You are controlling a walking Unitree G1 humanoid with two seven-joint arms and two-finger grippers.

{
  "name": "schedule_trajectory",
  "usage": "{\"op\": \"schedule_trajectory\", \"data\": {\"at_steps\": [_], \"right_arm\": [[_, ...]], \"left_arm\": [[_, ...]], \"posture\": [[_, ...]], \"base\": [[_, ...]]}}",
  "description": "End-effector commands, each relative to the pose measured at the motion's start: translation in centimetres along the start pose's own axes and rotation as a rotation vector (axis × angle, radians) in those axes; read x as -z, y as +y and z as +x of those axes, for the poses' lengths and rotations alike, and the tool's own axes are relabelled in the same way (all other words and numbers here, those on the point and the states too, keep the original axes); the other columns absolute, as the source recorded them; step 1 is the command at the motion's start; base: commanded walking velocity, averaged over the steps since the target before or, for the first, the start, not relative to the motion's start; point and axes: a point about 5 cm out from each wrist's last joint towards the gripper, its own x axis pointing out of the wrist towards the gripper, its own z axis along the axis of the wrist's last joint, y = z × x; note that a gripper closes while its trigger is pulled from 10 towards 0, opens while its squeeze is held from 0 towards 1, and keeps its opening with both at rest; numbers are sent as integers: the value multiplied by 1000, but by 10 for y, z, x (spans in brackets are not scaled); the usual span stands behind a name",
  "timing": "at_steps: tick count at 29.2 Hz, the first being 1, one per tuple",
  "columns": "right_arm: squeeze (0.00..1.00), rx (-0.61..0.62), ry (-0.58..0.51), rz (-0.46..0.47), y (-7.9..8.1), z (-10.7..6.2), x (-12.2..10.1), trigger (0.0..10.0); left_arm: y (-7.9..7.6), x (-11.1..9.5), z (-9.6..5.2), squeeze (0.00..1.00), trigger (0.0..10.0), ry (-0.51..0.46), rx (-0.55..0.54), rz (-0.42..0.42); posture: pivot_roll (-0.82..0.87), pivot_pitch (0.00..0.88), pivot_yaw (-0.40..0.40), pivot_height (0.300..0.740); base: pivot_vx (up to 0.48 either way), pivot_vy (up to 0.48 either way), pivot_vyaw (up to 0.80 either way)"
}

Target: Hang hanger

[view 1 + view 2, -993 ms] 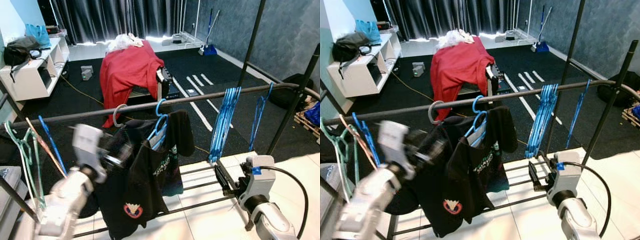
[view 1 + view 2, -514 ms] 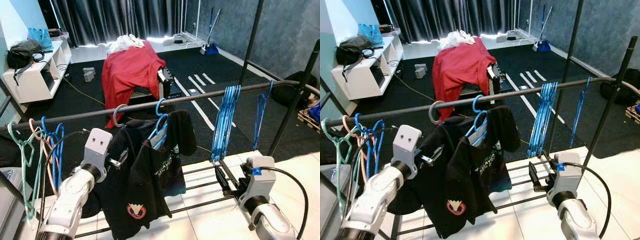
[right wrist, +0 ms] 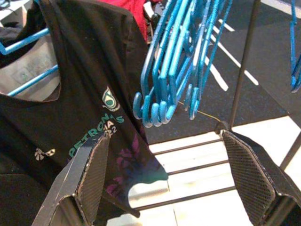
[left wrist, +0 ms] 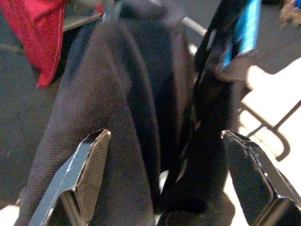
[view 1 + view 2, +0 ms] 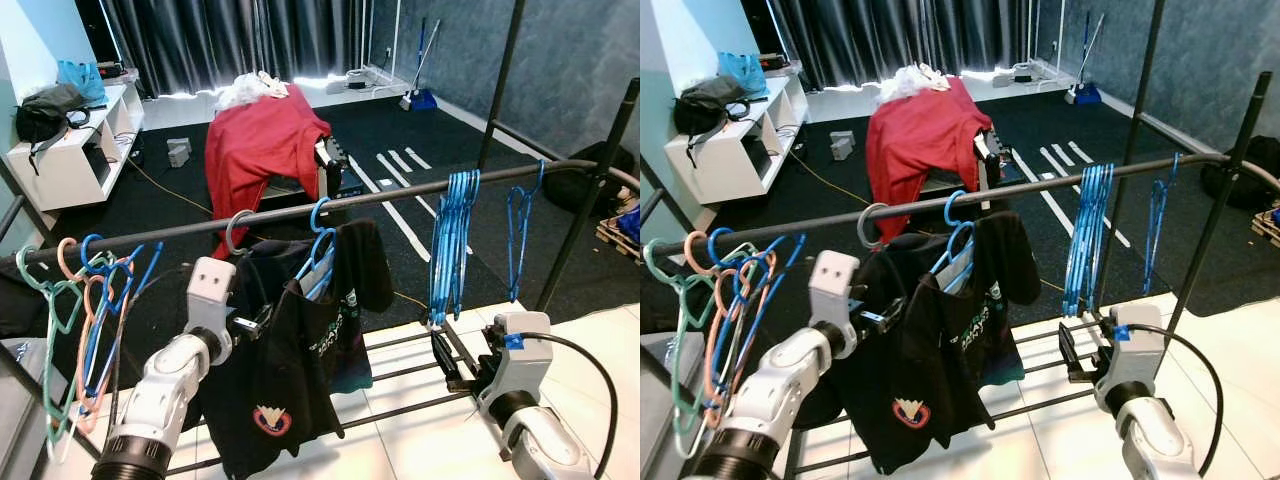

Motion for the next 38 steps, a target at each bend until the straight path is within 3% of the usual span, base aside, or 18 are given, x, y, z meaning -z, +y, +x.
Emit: {"op": "schedule_trajectory", "data": {"at_steps": [1, 6, 9, 11, 14, 16, 19, 23, 25, 33, 38], "right_arm": [[0, -3, 4, 18, 2, 0, 0, 10000], [0, 0, 3, 18, 2, -1, 0, 10000], [0, 1, 5, 18, 2, -2, 1, 10000], [0, 1, 6, 20, 2, -3, 1, 10000], [0, 2, 5, 27, 2, -5, 0, 10000], [0, 3, 5, 28, 2, -5, 0, 10000], [0, 2, 5, 29, 2, -6, 0, 10000], [0, 4, 2, 29, 3, -8, -2, 10000], [0, 6, 2, 30, 4, -11, -2, 10000], [0, 11, 3, 37, 5, -16, -3, 10000], [0, 10, 8, 38, 5, -15, -4, 10000]], "left_arm": [[2, 5, 1, 0, 10000, 39, -15, 17], [7, 1, 1, 0, 10000, 6, -62, 22], [14, -25, -2, 0, 10000, -187, -103, -3], [20, -35, -6, 0, 10000, -254, -97, -1], [40, -44, -14, 0, 10000, -287, -124, 18], [45, -45, -15, 0, 10000, -283, -138, 35], [50, -43, -15, 0, 10000, -264, -150, 66], [55, -30, -4, 0, 10000, -142, -195, 235], [53, -22, 3, 0, 10000, -73, -192, 267], [48, 1, 10, 0, 10000, 95, -92, 166], [45, 5, 14, 0, 10000, 126, -62, 156]], "posture": [[-166, 0, 62, 740], [-174, 0, 67, 740], [-176, 0, 66, 740], [-179, 0, 67, 740], [-176, 0, 67, 740], [-175, 0, 68, 740], [-178, 0, 69, 740], [-196, 0, 76, 740], [-203, 0, 78, 740], [-205, 0, 83, 740], [-204, 0, 80, 740]], "base": [[0, 0, 0], [0, 0, 0], [0, 0, 0], [0, 0, 0], [0, 0, 0], [0, 0, 0], [0, 0, 0], [0, 0, 0], [0, 0, 0], [0, 0, 0], [0, 0, 0]]}}
